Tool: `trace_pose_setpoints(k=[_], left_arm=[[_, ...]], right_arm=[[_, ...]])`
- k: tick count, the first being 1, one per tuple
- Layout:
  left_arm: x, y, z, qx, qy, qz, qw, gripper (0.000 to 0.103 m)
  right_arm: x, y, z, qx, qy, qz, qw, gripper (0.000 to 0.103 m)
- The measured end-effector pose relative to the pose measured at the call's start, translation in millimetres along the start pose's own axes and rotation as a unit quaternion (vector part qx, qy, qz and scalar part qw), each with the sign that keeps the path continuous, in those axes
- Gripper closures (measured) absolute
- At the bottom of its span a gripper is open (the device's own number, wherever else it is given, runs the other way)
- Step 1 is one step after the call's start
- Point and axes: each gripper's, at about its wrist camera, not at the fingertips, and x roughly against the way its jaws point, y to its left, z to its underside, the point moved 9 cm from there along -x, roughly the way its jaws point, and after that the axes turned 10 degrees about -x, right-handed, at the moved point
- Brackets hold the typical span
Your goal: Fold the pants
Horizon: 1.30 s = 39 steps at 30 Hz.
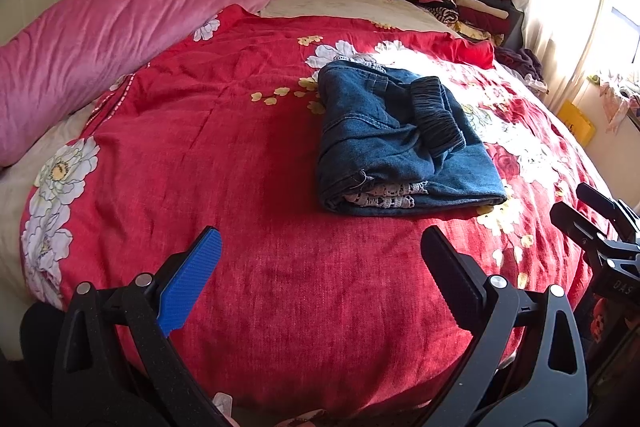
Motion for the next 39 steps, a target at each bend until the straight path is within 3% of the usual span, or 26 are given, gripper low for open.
trace_pose_setpoints(k=[26,31,34,39], left_arm=[[-4,13,5,0.011,0.008,-0.005,0.9999,0.009],[-8,60,-3,0.037,0.000,-0.053,0.9979,0.009],[-18,110,-16,0.065,0.006,-0.083,0.9944,0.009],[-71,220,-35,0.107,0.057,-0.167,0.9786,0.009]], right_arm=[[1,-14,1,-0.011,0.003,0.008,1.000,0.004],[-4,-44,-14,-0.032,0.005,0.030,0.999,0.004],[-11,-75,-33,-0.051,0.010,0.044,0.998,0.004],[-35,-190,-79,-0.105,0.022,0.126,0.986,0.004]])
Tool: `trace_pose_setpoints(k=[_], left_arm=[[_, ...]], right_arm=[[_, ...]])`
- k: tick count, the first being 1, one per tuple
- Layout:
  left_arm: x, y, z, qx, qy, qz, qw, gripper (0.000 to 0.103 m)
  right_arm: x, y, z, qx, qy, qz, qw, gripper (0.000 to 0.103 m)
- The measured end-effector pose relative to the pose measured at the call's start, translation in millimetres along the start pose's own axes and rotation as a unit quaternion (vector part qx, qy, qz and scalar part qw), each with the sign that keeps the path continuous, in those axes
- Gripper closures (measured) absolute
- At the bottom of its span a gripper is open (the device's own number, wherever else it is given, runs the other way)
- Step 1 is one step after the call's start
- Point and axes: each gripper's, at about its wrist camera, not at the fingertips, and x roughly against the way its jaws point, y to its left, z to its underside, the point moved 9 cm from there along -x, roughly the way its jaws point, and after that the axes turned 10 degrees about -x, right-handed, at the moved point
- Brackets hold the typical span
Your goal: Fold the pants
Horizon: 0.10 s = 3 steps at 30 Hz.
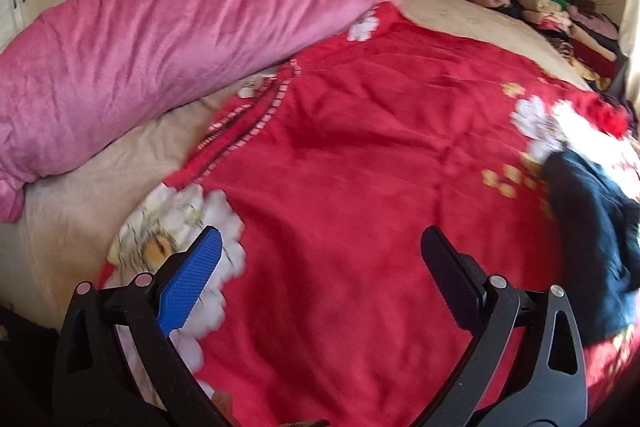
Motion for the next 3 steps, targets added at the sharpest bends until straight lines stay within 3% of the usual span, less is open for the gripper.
trace_pose_setpoints(k=[3], left_arm=[[-55,39,-27,0.035,0.031,-0.023,0.9986,0.010]], right_arm=[[-42,-84,-47,-0.068,0.003,0.068,0.995,0.004]])
